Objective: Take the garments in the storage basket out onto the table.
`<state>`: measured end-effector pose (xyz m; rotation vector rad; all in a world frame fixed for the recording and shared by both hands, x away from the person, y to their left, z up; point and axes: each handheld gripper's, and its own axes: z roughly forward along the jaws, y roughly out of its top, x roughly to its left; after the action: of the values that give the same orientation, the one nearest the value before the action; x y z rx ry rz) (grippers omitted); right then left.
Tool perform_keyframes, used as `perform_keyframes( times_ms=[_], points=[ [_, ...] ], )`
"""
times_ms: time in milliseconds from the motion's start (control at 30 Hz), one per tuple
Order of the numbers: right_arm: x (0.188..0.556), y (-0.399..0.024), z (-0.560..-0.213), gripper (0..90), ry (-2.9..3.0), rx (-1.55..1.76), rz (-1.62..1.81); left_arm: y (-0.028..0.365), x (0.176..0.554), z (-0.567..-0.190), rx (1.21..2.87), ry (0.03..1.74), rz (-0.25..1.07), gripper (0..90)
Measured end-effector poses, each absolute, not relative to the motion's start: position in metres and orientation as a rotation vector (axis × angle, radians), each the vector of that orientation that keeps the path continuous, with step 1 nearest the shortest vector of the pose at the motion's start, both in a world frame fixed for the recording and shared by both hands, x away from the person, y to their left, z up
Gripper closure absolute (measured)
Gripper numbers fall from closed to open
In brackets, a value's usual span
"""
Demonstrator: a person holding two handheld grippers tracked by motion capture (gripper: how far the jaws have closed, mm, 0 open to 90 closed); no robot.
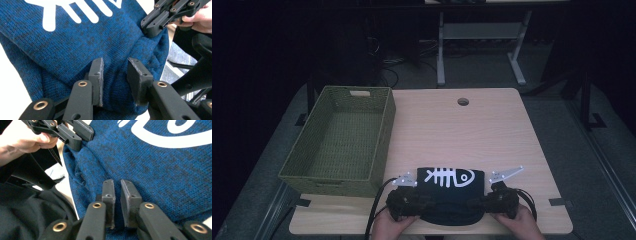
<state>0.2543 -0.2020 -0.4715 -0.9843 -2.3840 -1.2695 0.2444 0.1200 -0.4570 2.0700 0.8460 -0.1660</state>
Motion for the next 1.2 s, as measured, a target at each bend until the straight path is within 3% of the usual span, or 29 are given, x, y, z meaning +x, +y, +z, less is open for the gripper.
perform_keyframes(
  times_ms=[133,433,933,1200],
  points=[
    [0.255,-0.205,-0.466,70.4,-2.379,-1.022,-1.302,0.124,0.247,-0.448,2.036,0.861,-0.119,60.4],
    [0.261,-0.226,-0.456,67.4,-2.403,-1.178,-1.379,0.137,0.25,-0.445,1.968,0.965,-0.007,53.5],
    [0.264,-0.241,-0.463,62.0,-2.447,-1.342,-1.312,0.14,0.263,-0.458,1.954,1.075,-0.004,50.4],
    [0.266,-0.237,-0.467,57.0,-2.436,-1.366,-1.29,0.142,0.264,-0.462,1.953,1.085,-0.011,44.1]
  ],
)
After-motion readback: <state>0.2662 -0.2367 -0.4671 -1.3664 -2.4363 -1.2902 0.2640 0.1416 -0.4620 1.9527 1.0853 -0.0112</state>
